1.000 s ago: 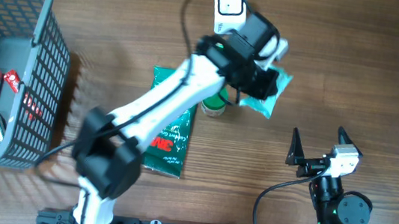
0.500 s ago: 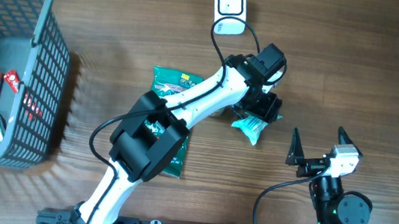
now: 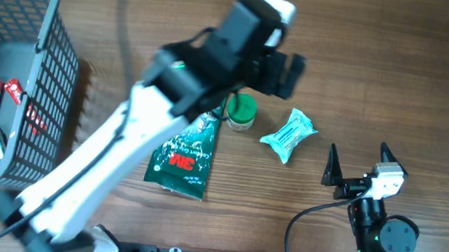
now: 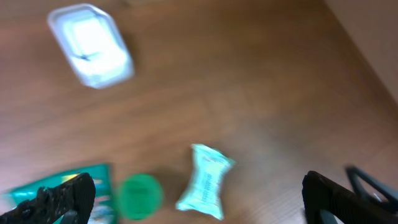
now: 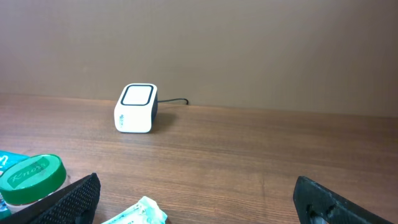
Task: Scan the item barcode
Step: 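Carry the tissue pack and drop it right of the jar, then reach the left gripper into the basket and grasp the red Nestlé stick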
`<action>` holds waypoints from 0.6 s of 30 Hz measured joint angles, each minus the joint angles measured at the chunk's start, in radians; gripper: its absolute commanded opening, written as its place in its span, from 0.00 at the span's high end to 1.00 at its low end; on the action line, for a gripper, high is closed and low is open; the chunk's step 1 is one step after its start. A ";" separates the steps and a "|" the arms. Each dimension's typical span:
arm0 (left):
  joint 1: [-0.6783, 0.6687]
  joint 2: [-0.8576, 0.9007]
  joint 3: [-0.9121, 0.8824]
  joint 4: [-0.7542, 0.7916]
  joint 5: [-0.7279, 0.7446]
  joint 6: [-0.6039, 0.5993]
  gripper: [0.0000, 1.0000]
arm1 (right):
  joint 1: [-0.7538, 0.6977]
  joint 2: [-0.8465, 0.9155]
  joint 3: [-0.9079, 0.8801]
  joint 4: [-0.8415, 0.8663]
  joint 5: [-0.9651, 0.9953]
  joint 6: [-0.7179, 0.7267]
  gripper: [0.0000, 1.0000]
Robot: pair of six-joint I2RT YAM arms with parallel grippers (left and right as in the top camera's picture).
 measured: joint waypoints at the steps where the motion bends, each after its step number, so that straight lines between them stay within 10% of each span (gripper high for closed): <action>1: 0.019 -0.040 0.000 -0.036 -0.102 0.001 0.00 | 0.000 0.000 0.000 0.000 0.000 0.000 0.00; 9: 0.462 -0.226 0.000 -0.074 -0.472 -0.061 0.00 | 0.000 0.000 0.000 0.000 0.000 0.000 0.00; 18: 1.182 -0.146 0.000 -0.167 -0.187 -0.194 0.00 | 0.000 0.000 0.000 0.000 0.000 0.000 0.00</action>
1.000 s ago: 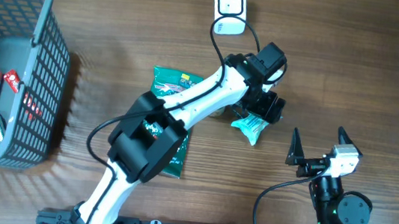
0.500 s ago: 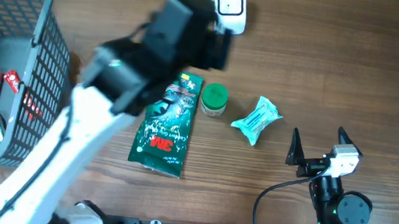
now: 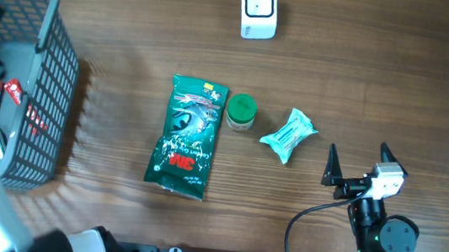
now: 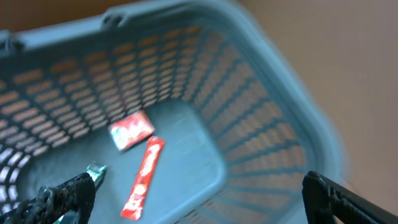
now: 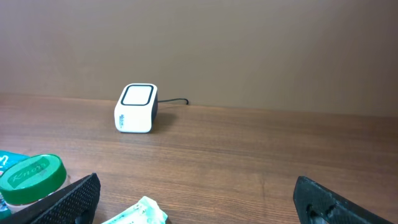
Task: Scan the item barcode
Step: 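Reach the left gripper into the basket and grasp the red Nestlé stick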
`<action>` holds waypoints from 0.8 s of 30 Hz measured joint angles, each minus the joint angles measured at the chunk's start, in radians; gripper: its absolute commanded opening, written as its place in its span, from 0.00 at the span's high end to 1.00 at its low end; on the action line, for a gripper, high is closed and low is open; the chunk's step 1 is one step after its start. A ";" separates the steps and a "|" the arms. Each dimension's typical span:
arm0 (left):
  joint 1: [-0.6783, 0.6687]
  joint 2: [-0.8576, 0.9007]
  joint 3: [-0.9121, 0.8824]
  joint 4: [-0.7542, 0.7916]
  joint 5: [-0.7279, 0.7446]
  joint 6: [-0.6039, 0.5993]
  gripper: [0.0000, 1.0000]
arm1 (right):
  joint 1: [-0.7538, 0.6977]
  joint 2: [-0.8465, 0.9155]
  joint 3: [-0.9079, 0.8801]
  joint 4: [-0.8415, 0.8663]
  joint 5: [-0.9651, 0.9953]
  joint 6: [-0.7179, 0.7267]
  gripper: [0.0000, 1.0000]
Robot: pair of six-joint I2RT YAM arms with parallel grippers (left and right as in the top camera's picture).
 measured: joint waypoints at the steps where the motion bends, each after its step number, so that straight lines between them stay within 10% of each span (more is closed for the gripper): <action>1: 0.043 0.034 0.001 -0.018 0.029 -0.001 0.02 | 0.000 0.000 0.000 0.000 0.000 0.000 0.00; 9: 0.137 0.417 0.000 -0.111 0.128 0.024 0.24 | 0.000 0.000 0.000 0.000 0.000 0.000 0.00; 22: 0.137 0.556 -0.329 0.132 0.140 0.068 0.06 | 0.000 0.000 0.000 0.000 0.000 0.000 0.00; 24: 0.138 0.531 -0.383 0.230 0.140 0.066 0.23 | 0.000 0.000 0.000 0.000 0.000 0.000 0.00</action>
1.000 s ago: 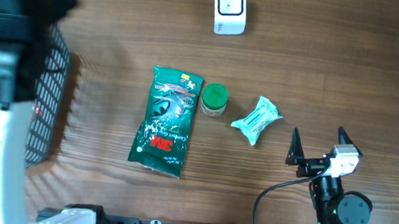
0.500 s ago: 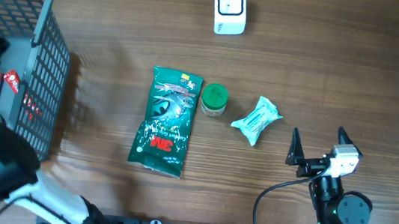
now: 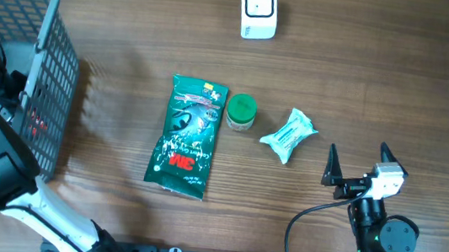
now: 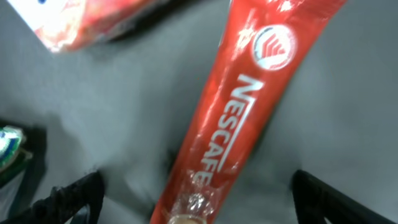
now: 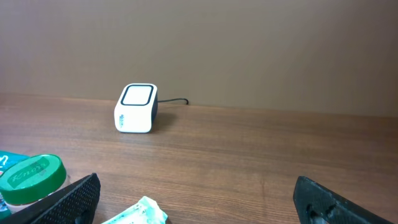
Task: Scan the item barcode
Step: 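Reach the left gripper into the basket and grasp the red Nestlé stick, then place the red stick on the table left of the glove pack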
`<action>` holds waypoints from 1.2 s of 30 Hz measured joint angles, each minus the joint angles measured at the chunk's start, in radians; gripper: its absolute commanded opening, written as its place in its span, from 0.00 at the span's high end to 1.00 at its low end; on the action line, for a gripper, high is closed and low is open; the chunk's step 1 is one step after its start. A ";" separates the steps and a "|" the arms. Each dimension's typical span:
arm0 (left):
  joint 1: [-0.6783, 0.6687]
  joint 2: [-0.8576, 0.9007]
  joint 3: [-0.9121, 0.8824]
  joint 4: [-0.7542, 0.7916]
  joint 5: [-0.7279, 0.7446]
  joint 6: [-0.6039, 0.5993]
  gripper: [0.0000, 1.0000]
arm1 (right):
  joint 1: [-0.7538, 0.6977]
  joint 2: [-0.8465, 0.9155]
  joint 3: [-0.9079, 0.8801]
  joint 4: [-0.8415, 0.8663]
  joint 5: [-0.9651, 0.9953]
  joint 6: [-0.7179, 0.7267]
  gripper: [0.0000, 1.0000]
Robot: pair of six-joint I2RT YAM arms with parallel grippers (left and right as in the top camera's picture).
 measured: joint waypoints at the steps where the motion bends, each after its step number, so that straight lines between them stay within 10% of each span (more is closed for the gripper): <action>1: 0.000 -0.011 -0.022 0.036 -0.005 0.002 0.49 | 0.000 0.000 0.000 0.000 0.000 0.000 0.00; 2: -0.002 -0.024 -0.046 0.069 -0.014 0.004 0.83 | 0.000 0.000 0.000 0.000 0.000 0.000 0.00; 3: -0.002 -0.031 -0.058 0.094 -0.025 0.002 0.96 | 0.000 0.000 0.000 0.000 0.000 0.000 0.00; 15: 0.000 -0.036 0.058 -0.113 -0.027 0.018 0.96 | 0.000 0.000 0.000 0.000 0.000 0.000 0.00; 24: -0.039 -0.584 0.317 -0.213 0.244 0.021 0.96 | 0.000 0.000 0.000 0.000 0.000 0.000 0.00; 30: -0.441 -0.662 0.311 -0.319 0.379 0.070 0.96 | 0.000 0.000 0.000 0.000 0.000 0.000 0.00; 36: -0.765 -0.621 0.106 -0.279 0.189 0.065 0.96 | 0.000 0.000 0.000 0.000 0.000 0.000 0.00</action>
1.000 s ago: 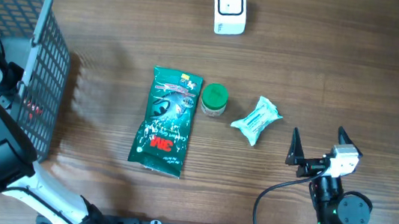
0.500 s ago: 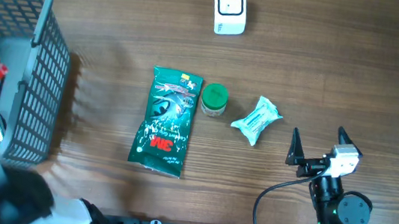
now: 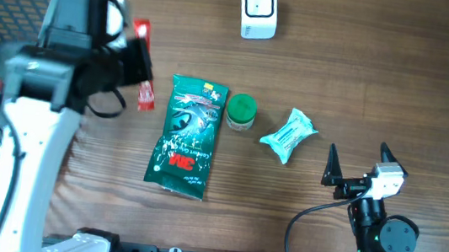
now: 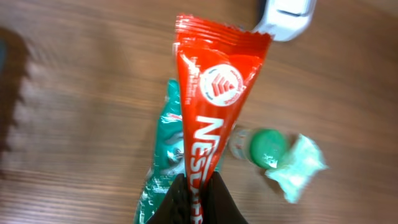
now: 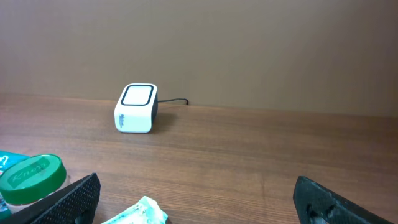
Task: Scan the item barcode
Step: 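Place the red stick on the table left of the glove pack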
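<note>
A red Nescafe sachet [image 4: 211,106] hangs above the table, its lower end pinched in my left gripper [image 4: 200,193], which is shut on it. From overhead the sachet [image 3: 142,64] sits just right of the basket, left of the green packet. The white barcode scanner [image 3: 257,8] stands at the table's far edge, also seen in the right wrist view as the scanner [image 5: 136,109]. My right gripper [image 3: 356,162] rests open at the front right, nothing between its fingers.
A grey mesh basket [image 3: 43,20] at the left holds a red packet. On the table lie a green 3M packet [image 3: 186,134], a green-lidded jar [image 3: 241,111] and a pale teal wrapper [image 3: 289,134].
My left gripper was open just above the red sachet on the basket floor. Now it is shut on the sachet and holds it above the table, right of the basket.
My left arm was open over the middle of the table near the scanner. Then it was above the basket, then down inside it close over the red sachet. Now it holds the sachet outside the basket. The right arm has stayed still.
</note>
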`<action>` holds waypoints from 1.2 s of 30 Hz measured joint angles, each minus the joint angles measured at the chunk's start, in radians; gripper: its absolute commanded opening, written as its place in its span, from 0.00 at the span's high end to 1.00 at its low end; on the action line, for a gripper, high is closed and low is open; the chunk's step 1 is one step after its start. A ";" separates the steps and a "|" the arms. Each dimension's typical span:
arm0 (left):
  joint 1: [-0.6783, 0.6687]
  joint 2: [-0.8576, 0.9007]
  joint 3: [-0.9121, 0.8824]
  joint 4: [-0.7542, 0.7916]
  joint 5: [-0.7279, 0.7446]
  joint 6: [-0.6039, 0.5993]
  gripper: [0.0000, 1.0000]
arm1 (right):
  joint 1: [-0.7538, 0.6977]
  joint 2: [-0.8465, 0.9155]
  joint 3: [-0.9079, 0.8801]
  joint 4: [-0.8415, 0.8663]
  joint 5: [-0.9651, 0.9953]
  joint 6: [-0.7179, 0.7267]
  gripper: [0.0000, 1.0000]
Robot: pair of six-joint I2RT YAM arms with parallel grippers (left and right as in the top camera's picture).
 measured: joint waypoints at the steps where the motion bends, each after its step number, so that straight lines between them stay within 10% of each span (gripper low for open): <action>1: -0.008 0.002 -0.053 0.026 -0.031 -0.013 0.96 | 0.000 0.000 0.000 0.000 0.000 0.000 0.00; 10: -0.008 0.013 -0.743 0.714 -0.157 -0.076 0.96 | 0.000 0.001 0.000 0.001 0.000 0.000 0.00; 17: -0.008 0.013 -0.869 0.910 -0.195 -0.079 0.96 | 0.000 0.000 0.000 0.000 0.000 0.000 0.00; 22: -0.008 -0.051 -0.801 0.899 -0.198 -0.077 0.00 | 0.000 0.000 0.000 0.000 0.000 0.000 0.00; 28: 0.024 -0.290 -0.397 0.913 -0.353 -0.023 0.00 | 0.000 0.000 0.000 0.000 0.000 0.000 0.00; 36: 0.461 -0.283 -0.304 0.775 -0.492 -0.029 0.00 | 0.000 0.000 0.000 0.000 0.000 0.000 0.00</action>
